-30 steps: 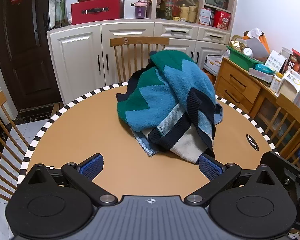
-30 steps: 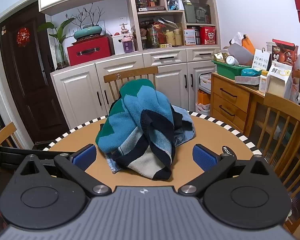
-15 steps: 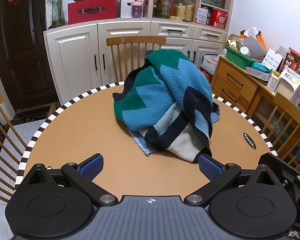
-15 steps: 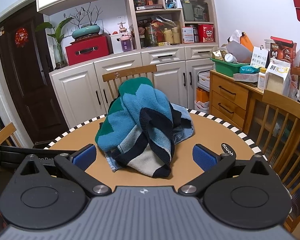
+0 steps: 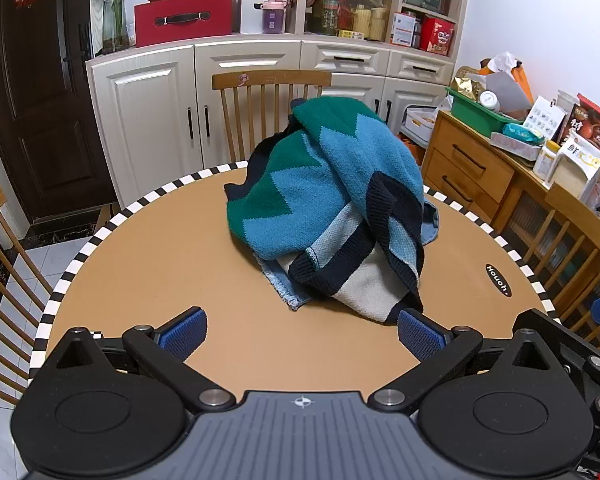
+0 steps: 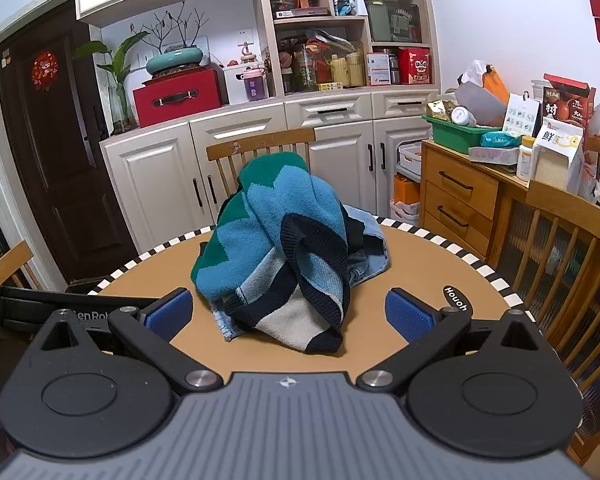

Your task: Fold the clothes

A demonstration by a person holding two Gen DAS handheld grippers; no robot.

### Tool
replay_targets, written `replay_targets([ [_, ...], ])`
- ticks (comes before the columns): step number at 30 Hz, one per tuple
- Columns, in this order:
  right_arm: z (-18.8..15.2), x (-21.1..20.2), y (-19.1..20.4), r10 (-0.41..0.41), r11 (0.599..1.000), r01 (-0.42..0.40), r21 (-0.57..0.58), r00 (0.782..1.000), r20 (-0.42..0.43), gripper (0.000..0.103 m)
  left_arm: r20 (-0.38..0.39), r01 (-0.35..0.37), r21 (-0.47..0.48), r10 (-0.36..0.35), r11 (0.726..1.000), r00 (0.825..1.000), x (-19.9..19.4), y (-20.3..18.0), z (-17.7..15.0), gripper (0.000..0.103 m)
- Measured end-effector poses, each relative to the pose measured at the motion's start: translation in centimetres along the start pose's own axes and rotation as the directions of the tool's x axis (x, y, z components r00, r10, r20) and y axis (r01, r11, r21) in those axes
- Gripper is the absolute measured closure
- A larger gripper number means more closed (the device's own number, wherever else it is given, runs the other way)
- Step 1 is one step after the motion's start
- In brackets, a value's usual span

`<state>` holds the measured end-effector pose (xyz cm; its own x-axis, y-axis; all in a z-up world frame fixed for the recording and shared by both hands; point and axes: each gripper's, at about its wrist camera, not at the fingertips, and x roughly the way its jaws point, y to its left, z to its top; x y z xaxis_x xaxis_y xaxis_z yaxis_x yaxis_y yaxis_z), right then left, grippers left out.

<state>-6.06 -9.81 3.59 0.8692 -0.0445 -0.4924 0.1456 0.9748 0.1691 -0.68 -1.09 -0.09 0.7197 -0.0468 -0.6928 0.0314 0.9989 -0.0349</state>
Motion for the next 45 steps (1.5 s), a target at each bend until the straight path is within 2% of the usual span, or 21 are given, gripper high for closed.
replay_targets([
  [14, -0.3, 0.3, 0.1, 0.018, 1.0, -0.018, -0.015, 1.0, -0.003, 0.0, -0.01, 0.001, 0.005, -0.001, 1.0, 1.0, 0.5, 0.1, 0.0, 0.0],
  [19, 1.2, 1.3, 0.6, 0.0, 0.997, 0.002, -0.08, 1.0, 0.028, 0.0, -0.021, -0.003, 0.0, 0.003, 1.0, 1.0, 1.2, 0.5, -0.1, 0.0],
  [23, 3.1, 3.3, 1.4, -0.063, 0.982, 0.084, -0.171, 0.99, 0.125, 0.0, -0.03, -0.006, -0.008, 0.005, 1.0, 1.0, 1.8, 1.2, -0.5, 0.0],
  [25, 4.2, 5.4, 1.7, -0.06, 0.972, 0.095, -0.216, 0.985, 0.163, 0.0, -0.035, -0.009, -0.008, 0.009, 1.0, 0.999, 2.1, 1.6, -0.8, 0.0],
  [28, 5.5, 10.2, 2.1, 0.025, 0.953, 0.016, -0.302, 0.991, 0.132, 0.001, -0.052, -0.023, -0.016, 0.022, 1.0, 0.998, 2.5, 2.4, -1.2, 0.0],
  [30, 5.7, 14.3, 2.4, 0.076, 0.942, -0.055, -0.331, 0.996, 0.048, 0.009, -0.062, -0.032, -0.032, 0.03, 0.999, 0.998, 2.6, 3.0, -1.5, 0.0],
  [32, 5.3, 18.4, 2.9, 0.036, 0.931, -0.04, -0.362, 0.999, -0.019, 0.033, -0.063, -0.044, -0.043, 0.041, 0.998, 0.997, 2.5, 3.5, -1.7, 0.0],
  [34, 4.6, 22.0, 3.0, -0.016, 0.924, -0.008, -0.381, 0.998, -0.06, 0.033, -0.059, -0.06, -0.04, 0.057, 0.997, 0.997, 2.4, 3.8, -1.8, 0.0],
  [37, 4.1, 25.5, 2.9, -0.032, 0.918, -0.006, -0.397, 0.996, -0.089, 0.033, -0.057, -0.082, -0.032, 0.081, 0.996, 0.995, 2.4, 4.0, -1.8, 0.0],
  [40, 3.7, 28.5, 3.2, -0.067, 0.905, 0.005, -0.426, 0.989, -0.132, 0.034, -0.07, -0.077, -0.04, 0.074, 0.996, 0.995, 2.7, 4.1, -1.8, 0.0],
  [42, 3.6, 30.3, 3.4, -0.089, 0.898, 0.007, -0.439, 0.982, -0.167, 0.048, -0.079, -0.07, -0.048, 0.066, 0.996, 0.995, 2.9, 4.1, -1.7, 0.0],
  [43, 3.5, 31.1, 3.7, -0.098, 0.897, 0.006, -0.442, 0.978, -0.185, 0.062, -0.081, -0.068, -0.05, 0.064, 0.996, 0.995, 3.0, 4.1, -1.7, 0.0],
  [45, 3.5, 32.1, 3.9, -0.101, 0.901, 0.0, -0.433, 0.972, -0.211, 0.069, -0.088, -0.07, -0.046, 0.066, 0.997, 0.994, 3.3, 3.9, -1.8, 0.0],
])
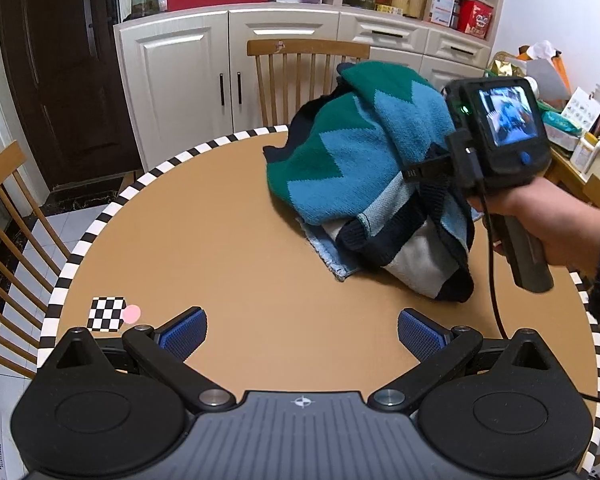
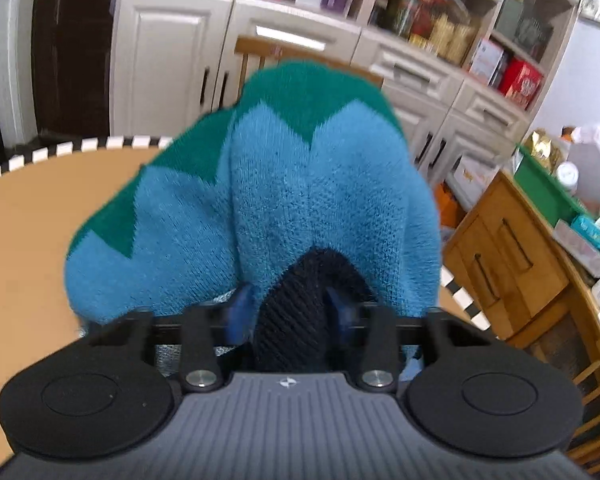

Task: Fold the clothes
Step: 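Grasp the navy cardigan edge with the right gripper and lift it, then grasp another navy edge with the left gripper while the right gripper holds the cardigan up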

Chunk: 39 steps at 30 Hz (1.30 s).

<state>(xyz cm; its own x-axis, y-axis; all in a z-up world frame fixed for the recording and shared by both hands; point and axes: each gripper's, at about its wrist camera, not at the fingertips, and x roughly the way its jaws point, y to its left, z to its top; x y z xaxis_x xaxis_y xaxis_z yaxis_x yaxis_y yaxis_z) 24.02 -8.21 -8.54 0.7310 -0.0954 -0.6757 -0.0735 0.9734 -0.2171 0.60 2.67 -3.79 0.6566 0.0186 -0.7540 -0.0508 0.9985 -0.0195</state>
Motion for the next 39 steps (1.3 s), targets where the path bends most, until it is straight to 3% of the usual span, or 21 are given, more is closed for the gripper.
replay_targets([
  [5, 0.0, -0.4, 0.3, 0.042, 0.999, -0.042, -0.008, 0.999, 0.009, 0.092, -0.013, -0.005, -0.005, 0.005, 1.0, 1.0, 0.4, -0.1, 0.0, 0.0],
  [11, -0.2, -3.2, -0.4, 0.115, 0.993, -0.114, -0.016, 0.993, 0.027, 0.095, -0.018, 0.0, -0.021, 0.0, 1.0, 1.0, 0.5, -0.1, 0.2, 0.0],
  [15, 0.0, -7.8, -1.0, 0.235, 0.972, -0.236, -0.001, 0.969, 0.081, 0.095, 0.017, 0.018, -0.037, -0.018, 0.999, 1.0, 0.2, 0.0, 0.5, 0.0],
  [18, 0.1, -11.7, -2.5, 0.358, 0.931, -0.363, 0.04, 0.928, 0.103, 0.095, 0.048, 0.045, -0.03, -0.044, 0.999, 0.998, 0.0, -0.2, 0.6, 0.0],
  [22, 1.0, -16.6, -5.5, 0.516, 0.824, -0.535, 0.184, 0.844, 0.147, 0.095, 0.073, 0.063, 0.02, -0.065, 0.998, 0.995, -0.1, -1.6, 0.0, 0.0],
  [26, 1.6, -19.5, -7.0, 0.59, 0.728, -0.62, 0.292, 0.784, 0.193, 0.094, 0.076, 0.103, 0.059, -0.107, 0.993, 0.991, 0.0, -3.2, -1.2, 0.0],
  [30, 1.6, -21.6, -5.5, 0.646, 0.686, -0.664, 0.297, 0.744, 0.17, 0.094, 0.135, 0.111, 0.099, -0.124, 0.989, 0.983, -0.5, -4.1, -2.3, 0.0],
  [34, 1.6, -22.6, -4.5, 0.662, 0.675, -0.674, 0.301, 0.733, 0.155, 0.094, 0.246, 0.061, 0.233, -0.119, 0.971, 0.962, -1.0, -5.4, -4.3, 0.0],
  [36, 1.6, -23.2, -4.1, 0.646, 0.698, -0.659, 0.28, 0.749, 0.149, 0.094, 0.26, 0.07, 0.317, -0.157, 0.946, 0.953, -1.0, -6.3, -5.2, 0.0],
  [38, 1.4, -23.7, -3.6, 0.639, 0.709, -0.651, 0.271, 0.756, 0.143, 0.094, 0.247, 0.1, 0.406, -0.215, 0.908, 0.945, -0.8, -7.3, -6.0, 0.006],
  [39, 1.2, -23.9, -3.5, 0.641, 0.709, -0.651, 0.273, 0.755, 0.138, 0.094, 0.224, 0.114, 0.444, -0.233, 0.889, 0.946, -0.5, -7.9, -6.3, 0.016],
])
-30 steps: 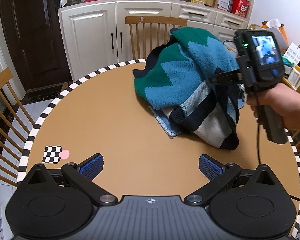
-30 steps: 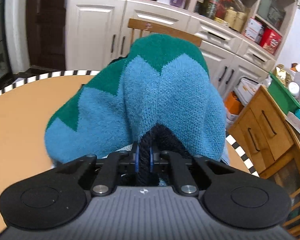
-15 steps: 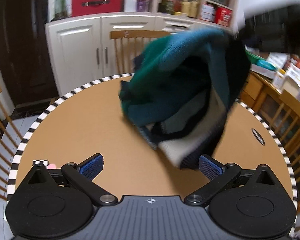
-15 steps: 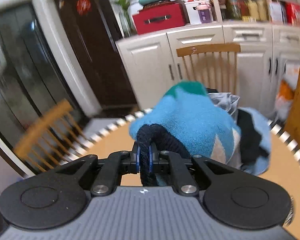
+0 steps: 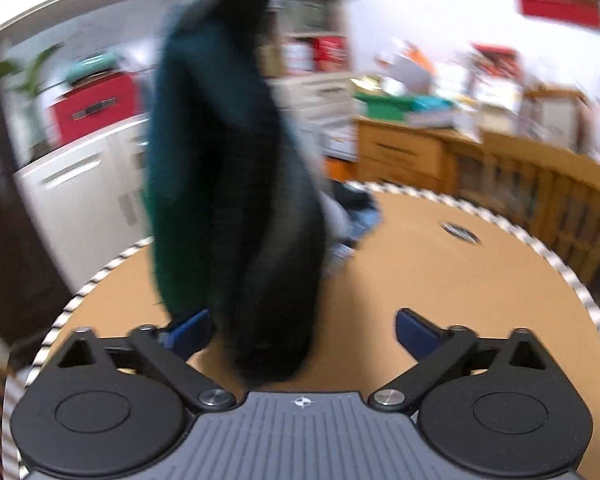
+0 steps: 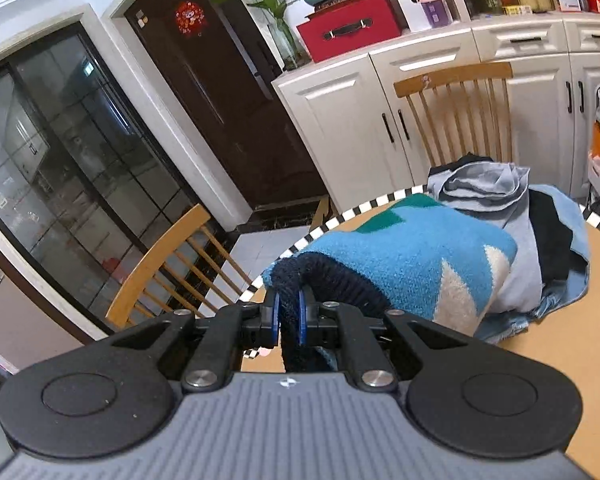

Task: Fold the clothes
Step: 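Grasp another navy edge with the left gripper while the right gripper holds the cardigan up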

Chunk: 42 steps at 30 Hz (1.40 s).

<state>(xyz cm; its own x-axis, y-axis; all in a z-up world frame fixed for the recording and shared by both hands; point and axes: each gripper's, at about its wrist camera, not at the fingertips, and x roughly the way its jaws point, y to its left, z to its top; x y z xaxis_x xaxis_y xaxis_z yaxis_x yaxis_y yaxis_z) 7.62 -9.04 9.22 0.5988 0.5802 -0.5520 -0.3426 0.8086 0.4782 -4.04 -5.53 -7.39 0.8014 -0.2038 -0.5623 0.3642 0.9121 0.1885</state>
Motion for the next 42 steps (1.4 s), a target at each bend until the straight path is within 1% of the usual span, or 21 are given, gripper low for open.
replay_targets([
  [1, -0.2, -0.1, 0.2, 0.0, 1.0, 0.0, 0.002, 1.0, -0.005, 0.094, -0.013, 0.024, 0.036, -0.024, 0.999, 1.0, 0.4, -0.6, -0.1, 0.029],
  [2, -0.4, -0.1, 0.4, -0.004, 1.0, 0.004, 0.0, 1.0, -0.009, 0.094, -0.023, 0.033, 0.064, -0.032, 0.997, 0.999, 0.7, -1.1, -0.2, 0.036],
  [3, -0.6, -0.2, 0.4, -0.01, 1.0, 0.01, -0.002, 1.0, -0.014, 0.094, -0.036, 0.032, 0.082, -0.029, 0.996, 0.999, 1.0, -1.2, -0.3, 0.052],
  [4, -0.7, -0.2, 0.4, -0.015, 1.0, 0.015, -0.004, 1.0, -0.021, 0.094, -0.048, 0.03, 0.099, -0.025, 0.995, 0.999, 1.4, -1.4, -0.4, 0.074],
  [5, -0.8, -0.3, 0.4, -0.021, 1.0, 0.02, -0.005, 0.999, -0.024, 0.094, -0.062, 0.031, 0.113, -0.024, 0.993, 0.998, 1.7, -1.5, -0.5, 0.087],
  [6, -0.9, -0.4, 0.3, -0.026, 1.0, 0.026, -0.002, 0.999, -0.023, 0.094, -0.081, 0.044, 0.1, -0.036, 0.994, 0.996, 2.0, -0.9, -0.7, 0.095],
  [8, -1.2, -0.9, -0.1, -0.033, 0.999, 0.033, 0.012, 0.999, -0.015, 0.094, -0.102, 0.079, 0.029, -0.075, 0.996, 0.992, 2.3, 1.0, -0.5, 0.095],
  [12, -1.5, -2.1, -0.7, -0.041, 0.999, 0.041, 0.027, 0.999, 0.006, 0.094, -0.155, 0.079, -0.078, -0.091, 0.994, 0.984, 2.3, 3.9, 0.6, 0.096],
  [13, -1.5, -2.3, -0.8, -0.044, 0.999, 0.043, 0.027, 0.999, 0.008, 0.094, -0.158, 0.099, -0.12, -0.117, 0.988, 0.98, 1.9, 4.8, 0.9, 0.096],
  [16, -1.6, -3.9, -0.4, -0.061, 0.998, 0.061, 0.001, 0.998, 0.015, 0.094, -0.149, 0.124, -0.18, -0.151, 0.976, 0.977, 0.4, 7.2, 2.3, 0.096],
  [24, -2.3, -8.5, 2.9, -0.18, 0.981, 0.179, -0.068, 0.984, 0.0, 0.094, -0.03, 0.128, -0.121, -0.133, 0.984, 0.991, -6.9, 12.1, 6.3, 0.097],
  [26, -2.8, -9.8, 3.9, -0.186, 0.981, 0.186, -0.057, 0.983, 0.003, 0.094, 0.002, 0.151, -0.116, -0.152, 0.982, 0.988, -8.3, 13.1, 8.1, 0.097],
  [28, -3.3, -11.7, 4.7, -0.187, 0.981, 0.189, -0.043, 0.982, 0.029, 0.094, 0.034, 0.173, -0.103, -0.17, 0.98, 0.985, -10.0, 13.9, 9.8, 0.097],
  [31, -3.5, -15.5, 6.0, -0.191, 0.979, 0.196, -0.049, 0.978, 0.088, 0.094, 0.091, 0.192, -0.068, -0.186, 0.979, 0.978, -13.7, 13.2, 12.7, 0.097],
  [33, -2.9, -18.8, 7.2, -0.187, 0.975, 0.2, -0.094, 0.973, 0.139, 0.094, 0.147, 0.204, -0.047, -0.196, 0.978, 0.97, -17.4, 11.9, 14.7, 0.097],
  [35, -1.9, -22.0, 8.6, -0.189, 0.965, 0.218, -0.142, 0.963, 0.194, 0.095, 0.201, 0.219, -0.034, -0.208, 0.975, 0.957, -20.3, 10.8, 17.1, 0.097],
  [37, -0.6, -25.3, 9.9, -0.198, 0.952, 0.249, -0.178, 0.944, 0.262, 0.097, 0.243, 0.24, -0.029, -0.226, 0.97, 0.943, -23.4, 9.1, 19.1, 0.096],
  [38, 0.1, -26.9, 10.5, -0.199, 0.943, 0.265, -0.203, 0.935, 0.293, 0.103, 0.262, 0.25, -0.028, -0.234, 0.968, 0.936, -24.2, 8.6, 20.2, 0.096],
  [39, 0.7, -28.2, 11.1, -0.205, 0.931, 0.285, -0.229, 0.925, 0.32, 0.103, 0.271, 0.24, -0.021, -0.225, 0.971, 0.936, -24.6, 7.8, 21.1, 0.096],
  [41, 1.9, -29.9, 11.6, -0.224, 0.912, 0.319, -0.259, 0.914, 0.339, 0.103, 0.284, 0.219, -0.011, -0.206, 0.976, 0.936, -25.1, 6.3, 22.8, 0.096],
  [42, 2.2, -30.0, 11.2, -0.237, 0.907, 0.329, -0.263, 0.915, 0.328, 0.103, 0.27, 0.196, -0.019, -0.184, 0.98, 0.945, -24.5, 5.7, 23.2, 0.096],
])
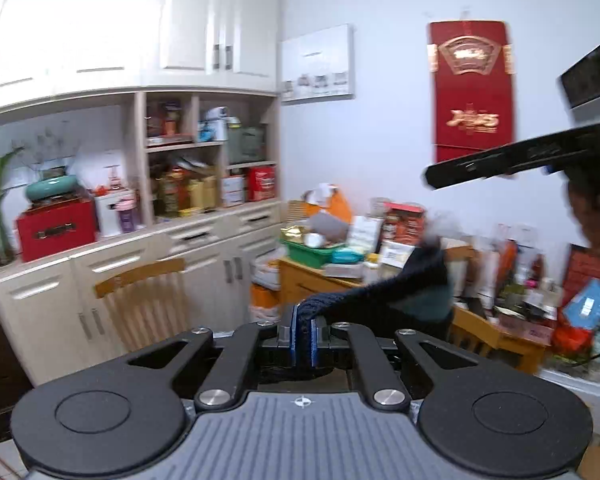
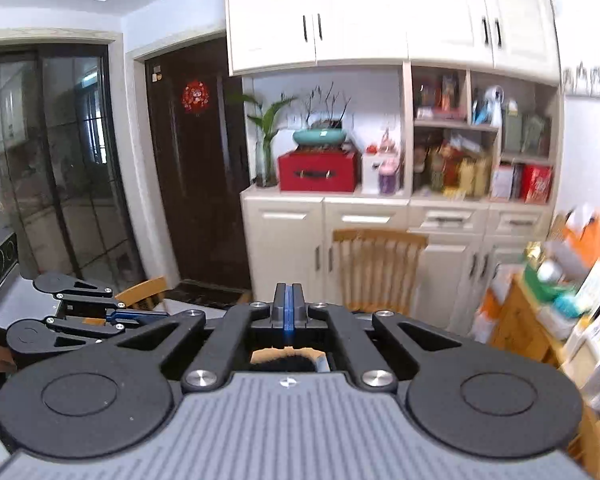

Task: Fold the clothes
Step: 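Grasp another navy edge with the left gripper while the right gripper holds the cardigan up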

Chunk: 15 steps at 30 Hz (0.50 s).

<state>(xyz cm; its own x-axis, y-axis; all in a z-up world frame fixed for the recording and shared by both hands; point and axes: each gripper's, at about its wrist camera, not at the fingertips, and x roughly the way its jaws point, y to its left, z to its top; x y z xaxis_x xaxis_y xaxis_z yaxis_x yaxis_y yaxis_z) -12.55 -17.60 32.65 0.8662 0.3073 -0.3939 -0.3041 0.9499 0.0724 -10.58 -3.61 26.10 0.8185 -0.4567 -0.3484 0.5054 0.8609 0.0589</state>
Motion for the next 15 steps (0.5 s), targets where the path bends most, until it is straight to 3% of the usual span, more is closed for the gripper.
replay_targets([
  [3, -2.6, 3.2, -1.8, -0.002, 1.0, 0.002, 0.004, 0.993, -0.114, 0.102, -0.104, -0.085, 0.03, 0.088, 0.996, 0.991, 4.6, -0.9, -2.6, 0.096],
  [6, -9.7, 8.5, -4.1, 0.065, 0.996, -0.043, 0.084, 0.958, -0.28, 0.1, -0.253, -0.156, 0.035, 0.16, 0.987, 0.954, 9.4, 0.1, -7.4, 0.096],
  [8, -15.2, 12.2, -5.3, 0.113, 0.987, -0.058, 0.15, 0.915, -0.388, 0.099, -0.36, -0.215, 0.037, 0.214, 0.976, 0.908, 12.5, 1.6, -11.5, 0.096],
  [12, -26.5, 18.8, -7.5, 0.178, 0.963, -0.03, 0.267, 0.815, -0.552, 0.094, -0.572, -0.314, 0.005, 0.26, 0.949, 0.778, 16.3, 6.1, -20.2, 0.096],
  [15, -32.0, 22.0, -9.3, 0.179, 0.95, 0.021, 0.311, 0.781, -0.599, 0.089, -0.668, -0.375, -0.046, 0.251, 0.926, 0.701, 16.6, 9.7, -25.2, 0.096],
])
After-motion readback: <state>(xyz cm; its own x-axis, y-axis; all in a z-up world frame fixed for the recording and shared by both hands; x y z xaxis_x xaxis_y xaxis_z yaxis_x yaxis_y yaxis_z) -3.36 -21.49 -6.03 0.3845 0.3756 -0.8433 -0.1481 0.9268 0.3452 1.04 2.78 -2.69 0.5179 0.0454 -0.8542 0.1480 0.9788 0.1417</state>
